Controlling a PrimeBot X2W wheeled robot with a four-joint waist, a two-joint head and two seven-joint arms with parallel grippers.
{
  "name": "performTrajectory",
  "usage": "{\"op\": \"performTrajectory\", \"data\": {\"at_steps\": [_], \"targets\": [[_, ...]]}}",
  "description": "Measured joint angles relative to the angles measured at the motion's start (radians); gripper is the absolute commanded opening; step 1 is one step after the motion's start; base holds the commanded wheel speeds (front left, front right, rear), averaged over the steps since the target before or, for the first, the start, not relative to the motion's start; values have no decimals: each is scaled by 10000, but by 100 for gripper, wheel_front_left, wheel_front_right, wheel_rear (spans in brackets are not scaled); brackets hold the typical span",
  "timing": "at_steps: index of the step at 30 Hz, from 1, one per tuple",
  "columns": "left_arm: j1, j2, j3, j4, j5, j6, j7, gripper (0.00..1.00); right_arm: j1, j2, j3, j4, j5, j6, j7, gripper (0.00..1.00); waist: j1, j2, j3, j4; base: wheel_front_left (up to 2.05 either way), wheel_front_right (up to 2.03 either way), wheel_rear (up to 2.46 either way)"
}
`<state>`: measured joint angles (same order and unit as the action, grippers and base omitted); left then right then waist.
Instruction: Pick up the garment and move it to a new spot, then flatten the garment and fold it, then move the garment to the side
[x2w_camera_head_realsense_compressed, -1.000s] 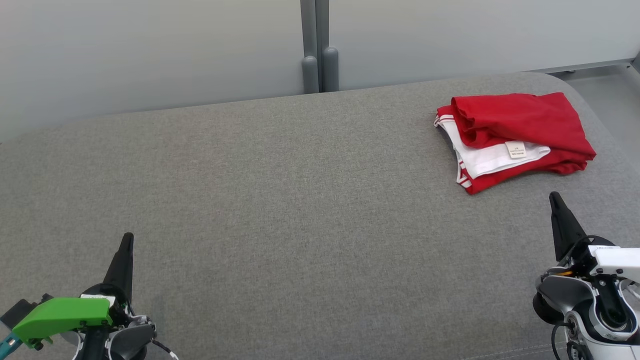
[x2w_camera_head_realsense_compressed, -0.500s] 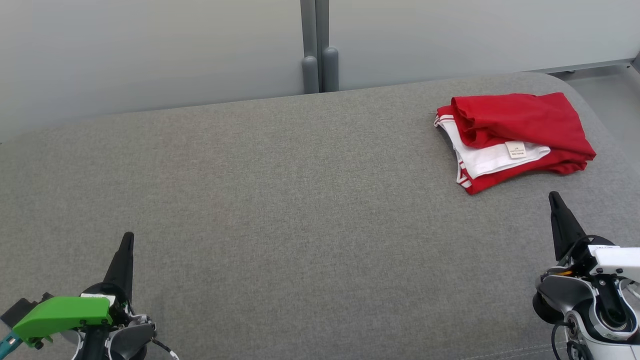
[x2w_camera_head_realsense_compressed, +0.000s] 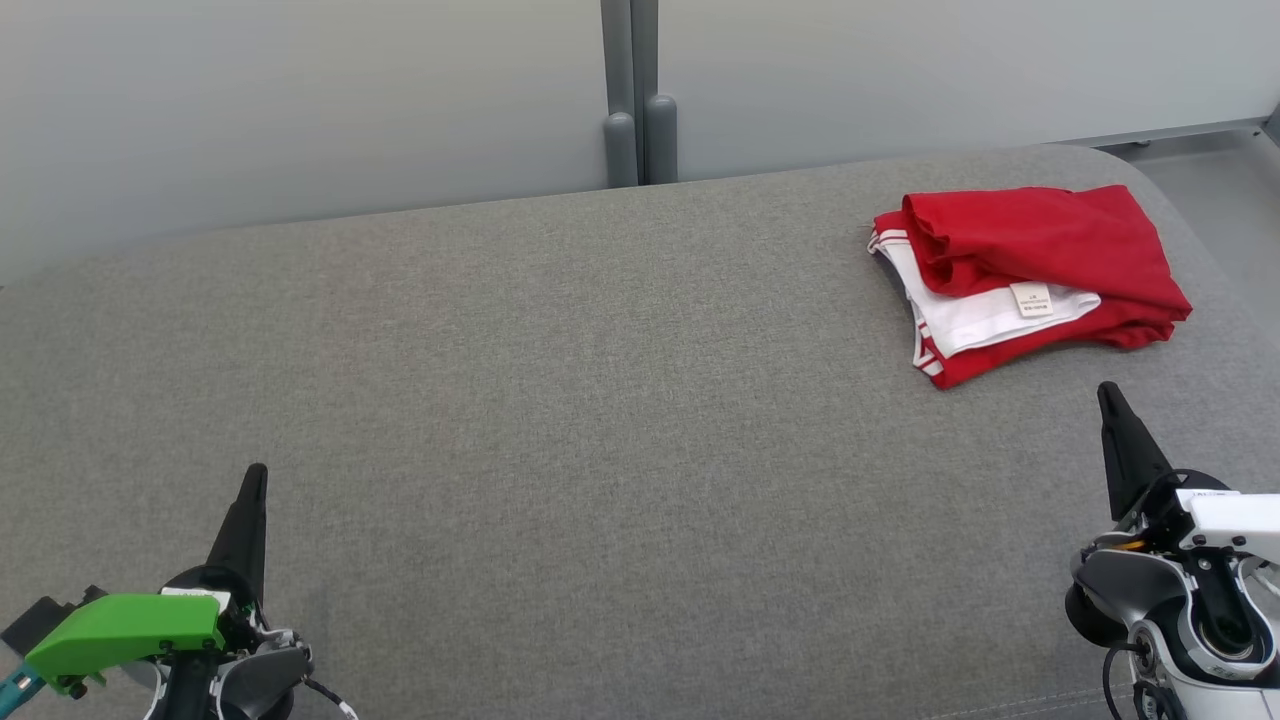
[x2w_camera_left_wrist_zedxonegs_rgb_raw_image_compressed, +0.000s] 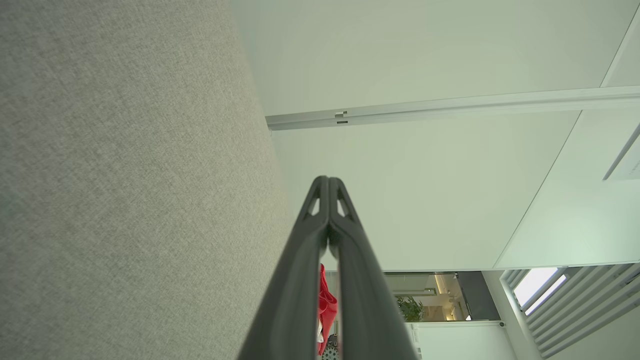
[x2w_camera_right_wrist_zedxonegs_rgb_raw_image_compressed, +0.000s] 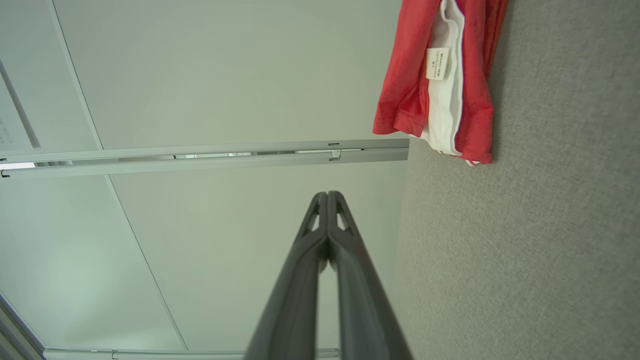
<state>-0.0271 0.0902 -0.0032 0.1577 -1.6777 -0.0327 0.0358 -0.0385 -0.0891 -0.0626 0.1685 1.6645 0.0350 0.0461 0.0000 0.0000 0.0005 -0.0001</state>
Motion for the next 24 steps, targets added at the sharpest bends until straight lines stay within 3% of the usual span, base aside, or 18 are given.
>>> {"op": "performTrajectory", "data": {"at_steps": [24], "targets": [[-51,0,4,61,0,-29,0,0,-51,0,-6,15,0,0,0,0,0,0,-2,0,0,0,0]]}}
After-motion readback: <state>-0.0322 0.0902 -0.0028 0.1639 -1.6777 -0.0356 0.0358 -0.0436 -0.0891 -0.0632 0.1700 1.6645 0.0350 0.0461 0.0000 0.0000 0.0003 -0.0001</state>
